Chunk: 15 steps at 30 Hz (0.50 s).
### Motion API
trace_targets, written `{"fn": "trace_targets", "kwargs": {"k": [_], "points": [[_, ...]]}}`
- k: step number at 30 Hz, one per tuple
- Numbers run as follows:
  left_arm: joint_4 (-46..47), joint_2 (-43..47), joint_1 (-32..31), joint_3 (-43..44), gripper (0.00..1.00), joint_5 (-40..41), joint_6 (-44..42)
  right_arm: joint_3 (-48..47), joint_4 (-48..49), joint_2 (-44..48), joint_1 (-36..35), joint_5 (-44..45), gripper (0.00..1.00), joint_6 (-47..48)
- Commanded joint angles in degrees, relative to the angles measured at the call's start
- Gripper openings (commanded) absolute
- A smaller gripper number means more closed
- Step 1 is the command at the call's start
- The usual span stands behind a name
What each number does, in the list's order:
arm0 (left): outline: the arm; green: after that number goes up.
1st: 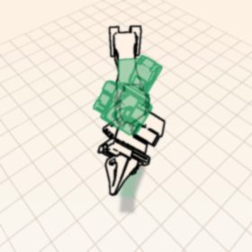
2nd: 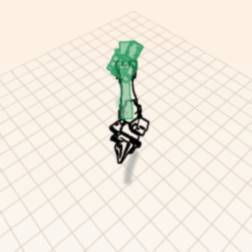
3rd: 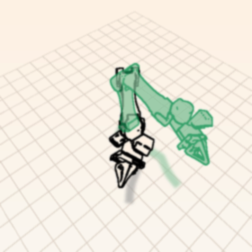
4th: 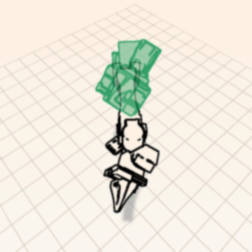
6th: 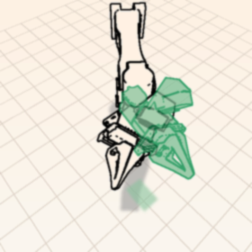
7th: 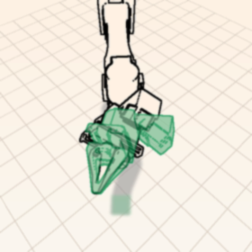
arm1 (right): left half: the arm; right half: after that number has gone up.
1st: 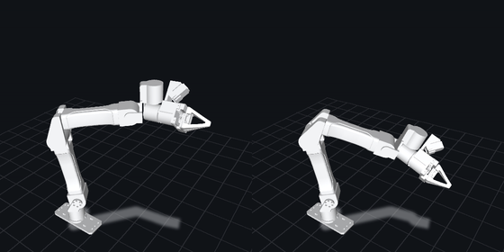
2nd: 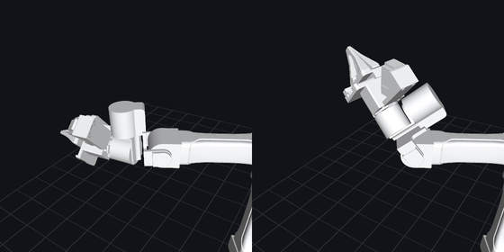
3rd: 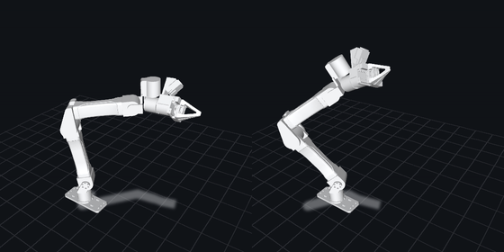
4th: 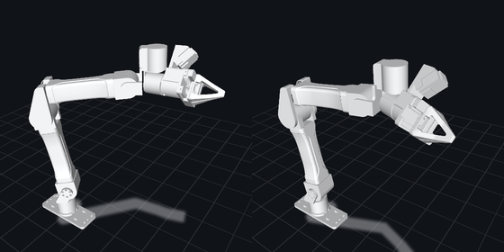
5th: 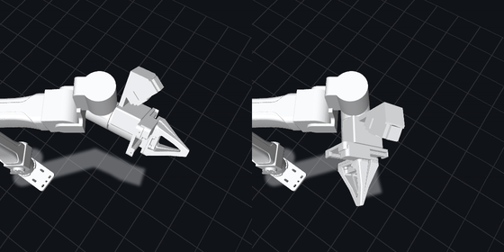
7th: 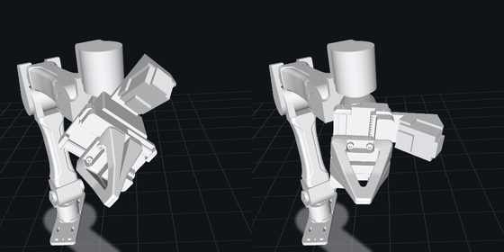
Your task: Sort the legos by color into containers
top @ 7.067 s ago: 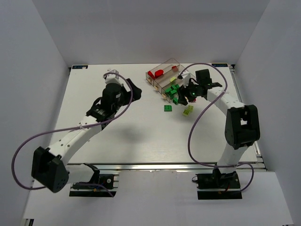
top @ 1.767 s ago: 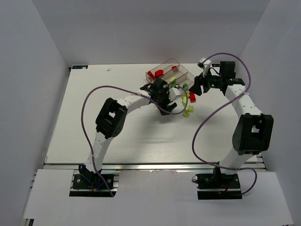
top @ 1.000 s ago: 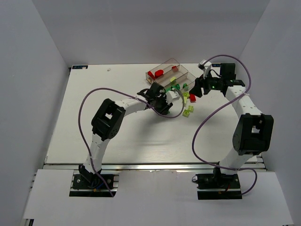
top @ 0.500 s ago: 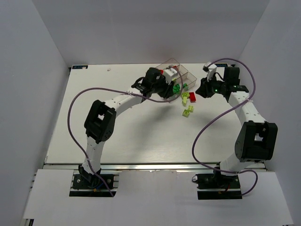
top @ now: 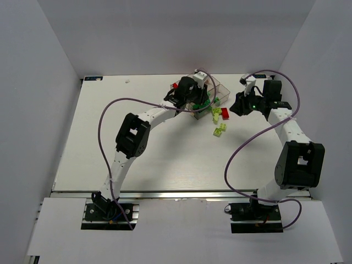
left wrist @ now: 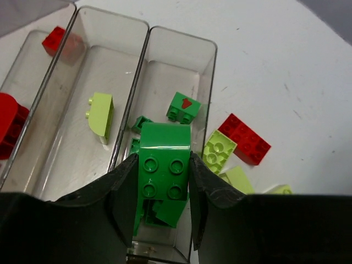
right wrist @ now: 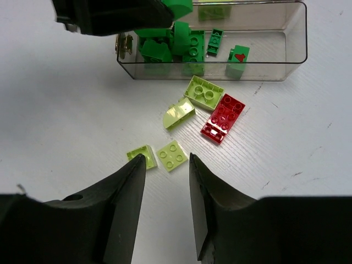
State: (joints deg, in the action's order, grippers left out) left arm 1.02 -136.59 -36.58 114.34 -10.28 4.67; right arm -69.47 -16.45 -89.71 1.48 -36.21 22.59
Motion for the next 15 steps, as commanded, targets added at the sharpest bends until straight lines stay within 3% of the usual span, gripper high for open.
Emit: {"fn": "trace_targets", "kwargs": {"k": [1,6,8,10,11,15], "points": [[5.22,0.28,0.1,2.11,0.18,4.12,3.24,0.3,1.86,0.59,0.11,-1.41,0.44,-1.14],[3.65,-2.88,0.1,5.89,0.23,5.1,3.33,0.65,1.24,0.42,0.11,-1.5,0.49,-0.35],[3.38,-3.15,0.1,6.07,0.3,5.1,3.33,0.74,0.98,0.33,0.11,-1.5,0.55,0.17],[3.2,-3.15,0.1,5.89,0.4,4.57,3.33,0.65,0.8,0.33,0.11,-1.24,0.59,0.44],[3.12,-2.98,0.1,5.72,0.55,4.4,3.59,0.65,0.8,0.15,0.11,-1.24,0.63,0.53],[3.9,-1.92,0.1,3.87,0.76,4.22,4.3,0.3,0.63,-0.29,0.11,-0.53,0.66,0.96]]}}
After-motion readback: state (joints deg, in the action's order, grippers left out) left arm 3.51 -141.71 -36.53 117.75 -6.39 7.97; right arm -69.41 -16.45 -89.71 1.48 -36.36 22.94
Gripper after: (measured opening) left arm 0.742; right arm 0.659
